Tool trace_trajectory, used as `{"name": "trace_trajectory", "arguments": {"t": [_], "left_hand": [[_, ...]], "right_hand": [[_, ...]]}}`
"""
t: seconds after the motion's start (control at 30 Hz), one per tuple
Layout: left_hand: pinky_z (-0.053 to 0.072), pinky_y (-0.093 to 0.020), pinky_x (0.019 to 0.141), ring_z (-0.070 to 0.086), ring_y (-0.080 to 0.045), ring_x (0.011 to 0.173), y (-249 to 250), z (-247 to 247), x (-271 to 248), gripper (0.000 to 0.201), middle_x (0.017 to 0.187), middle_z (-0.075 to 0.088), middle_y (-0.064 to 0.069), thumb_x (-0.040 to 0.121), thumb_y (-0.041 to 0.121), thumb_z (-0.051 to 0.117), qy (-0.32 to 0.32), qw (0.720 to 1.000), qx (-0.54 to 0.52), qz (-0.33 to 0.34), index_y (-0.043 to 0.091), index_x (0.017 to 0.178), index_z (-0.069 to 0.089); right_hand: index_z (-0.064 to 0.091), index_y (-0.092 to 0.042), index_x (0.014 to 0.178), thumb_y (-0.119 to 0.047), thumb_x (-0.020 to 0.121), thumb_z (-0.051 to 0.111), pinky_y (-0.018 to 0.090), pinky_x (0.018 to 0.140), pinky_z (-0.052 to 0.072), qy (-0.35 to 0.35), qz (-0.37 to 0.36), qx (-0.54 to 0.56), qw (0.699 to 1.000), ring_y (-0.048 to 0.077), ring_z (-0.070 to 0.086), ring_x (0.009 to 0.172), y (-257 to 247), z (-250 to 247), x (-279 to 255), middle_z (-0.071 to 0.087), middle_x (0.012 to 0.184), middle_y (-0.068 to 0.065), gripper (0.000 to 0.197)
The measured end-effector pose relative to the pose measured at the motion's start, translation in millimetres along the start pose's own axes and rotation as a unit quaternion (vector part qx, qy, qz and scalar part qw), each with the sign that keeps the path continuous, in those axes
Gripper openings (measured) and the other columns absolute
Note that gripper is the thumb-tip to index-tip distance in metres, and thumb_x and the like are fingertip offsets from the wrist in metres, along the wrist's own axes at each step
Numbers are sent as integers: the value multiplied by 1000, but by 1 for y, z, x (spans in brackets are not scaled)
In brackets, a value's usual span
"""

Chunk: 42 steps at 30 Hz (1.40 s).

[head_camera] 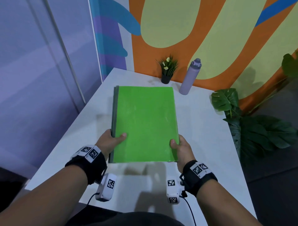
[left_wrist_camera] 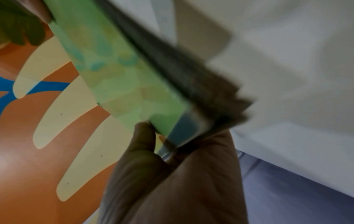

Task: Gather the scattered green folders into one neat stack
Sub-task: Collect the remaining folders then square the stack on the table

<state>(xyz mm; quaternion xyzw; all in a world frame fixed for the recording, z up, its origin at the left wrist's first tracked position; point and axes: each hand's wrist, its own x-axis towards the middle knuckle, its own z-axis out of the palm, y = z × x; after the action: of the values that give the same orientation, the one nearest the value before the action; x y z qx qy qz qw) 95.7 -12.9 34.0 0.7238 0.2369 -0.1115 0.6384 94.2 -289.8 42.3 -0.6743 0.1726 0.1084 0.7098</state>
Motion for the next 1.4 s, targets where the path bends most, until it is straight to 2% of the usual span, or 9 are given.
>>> {"name": "trace_trajectory", "arguments": {"t": [0.3, 0.43, 0.57, 0.77, 0.9, 1.0, 1.17, 1.27, 1.4], "left_hand": [[63, -42, 67, 65, -34, 96, -19, 6, -15, 17, 125, 61, -20, 93, 9, 58, -37, 932, -350, -91, 5, 108, 57], [63, -40, 68, 68, -31, 94, -20, 7, -9, 40, 123, 63, -14, 95, 3, 51, -38, 913, -403, -48, 14, 133, 50], [63, -37, 65, 69, -32, 89, -18, -8, 8, 40, 118, 64, -17, 92, -6, 52, 29, 910, -413, -9, 13, 128, 50], [62, -37, 53, 65, -31, 74, -14, -19, 46, 26, 90, 65, -16, 91, -8, 53, 114, 913, -390, -38, 6, 112, 52], [61, -38, 72, 61, -27, 68, 0, -22, 82, 10, 81, 60, -18, 94, -1, 52, 122, 928, -337, -97, 1, 85, 54], [55, -39, 83, 57, -22, 67, 7, -19, 111, 11, 81, 57, -15, 99, 6, 45, 103, 941, -302, -115, 2, 93, 53], [57, -31, 85, 64, -21, 87, 12, -26, 157, 29, 133, 58, -18, 100, 18, 42, 42, 995, -46, -72, 3, 119, 56], [49, -39, 97, 62, -35, 110, 22, -31, 165, 44, 124, 64, -23, 97, 33, 48, 43, 972, 229, -39, -4, 118, 58], [45, -38, 95, 58, -36, 116, 31, -32, 167, 38, 128, 59, -23, 100, 23, 44, 18, 946, 322, 11, -5, 126, 51]], "right_hand": [[56, -19, 113, -14, 98, 45, 40, 53, 57, 41, 39, 36, 998, 32, 65, 85, -12, 48, 12, 65, 104, 5, 19], [54, -23, 114, -27, 95, 45, 54, 76, 57, 12, 16, -20, 1000, 31, 63, 100, -4, 72, 16, 63, 115, 6, 21], [49, -18, 126, -39, 98, 38, 42, 82, 55, -54, -15, -144, 988, 26, 59, 110, 2, 71, 21, 59, 124, 6, 37], [43, -23, 139, -40, 93, 45, 34, 105, 36, -77, 15, -488, 869, 29, 46, 126, 52, 41, 35, 45, 137, 12, 49], [42, -35, 136, -53, 83, 40, 40, 109, 31, -105, 61, -579, 806, 24, 29, 137, 86, 39, 42, 36, 148, 1, 57], [41, -37, 137, -48, 83, 42, 43, 110, 30, -92, 58, -584, 804, 23, 21, 140, 85, 44, 39, 25, 152, -6, 55], [38, -38, 139, -36, 80, 40, 47, 107, 32, -80, 32, -591, 802, 30, 16, 138, 81, 49, 32, 19, 152, -2, 58], [35, -38, 139, -30, 86, 45, 50, 105, 33, -94, 48, -600, 793, 29, 12, 139, 80, 50, 35, 16, 152, -2, 54], [40, -38, 135, -29, 86, 46, 51, 107, 31, -90, 44, -597, 796, 31, 12, 138, 79, 49, 38, 18, 150, 1, 50]]}}
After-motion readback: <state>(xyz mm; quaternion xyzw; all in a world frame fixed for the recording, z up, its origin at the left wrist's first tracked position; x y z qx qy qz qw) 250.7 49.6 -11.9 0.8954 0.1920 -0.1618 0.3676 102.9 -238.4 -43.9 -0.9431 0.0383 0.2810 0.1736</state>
